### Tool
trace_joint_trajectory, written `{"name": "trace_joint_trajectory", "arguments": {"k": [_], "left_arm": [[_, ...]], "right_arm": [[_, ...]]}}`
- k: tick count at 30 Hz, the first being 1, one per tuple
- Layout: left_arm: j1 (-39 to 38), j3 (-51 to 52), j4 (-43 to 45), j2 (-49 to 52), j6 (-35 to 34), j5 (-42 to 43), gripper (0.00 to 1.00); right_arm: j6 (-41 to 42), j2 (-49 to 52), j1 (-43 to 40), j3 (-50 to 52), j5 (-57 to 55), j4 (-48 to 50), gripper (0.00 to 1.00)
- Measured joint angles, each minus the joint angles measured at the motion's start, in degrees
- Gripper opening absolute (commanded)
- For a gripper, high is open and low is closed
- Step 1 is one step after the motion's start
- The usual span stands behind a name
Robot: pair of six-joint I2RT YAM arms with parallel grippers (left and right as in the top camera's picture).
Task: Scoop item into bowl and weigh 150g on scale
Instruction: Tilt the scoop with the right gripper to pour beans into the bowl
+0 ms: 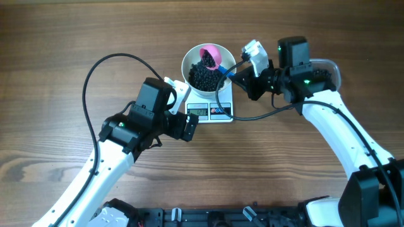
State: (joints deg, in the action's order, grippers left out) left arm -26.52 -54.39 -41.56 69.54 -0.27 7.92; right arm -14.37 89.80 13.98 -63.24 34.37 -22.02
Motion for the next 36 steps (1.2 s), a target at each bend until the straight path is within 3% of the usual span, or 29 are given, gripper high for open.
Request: {"name": "trace_joint_trajectory", "arguments": {"k": [36], "left_arm": [[0.00, 0.00, 0.00, 0.00, 0.00, 0.00, 1.00]], "right_arm": [[-5.33, 0.00, 0.61, 0.00, -4.90, -0.22, 0.04]]}}
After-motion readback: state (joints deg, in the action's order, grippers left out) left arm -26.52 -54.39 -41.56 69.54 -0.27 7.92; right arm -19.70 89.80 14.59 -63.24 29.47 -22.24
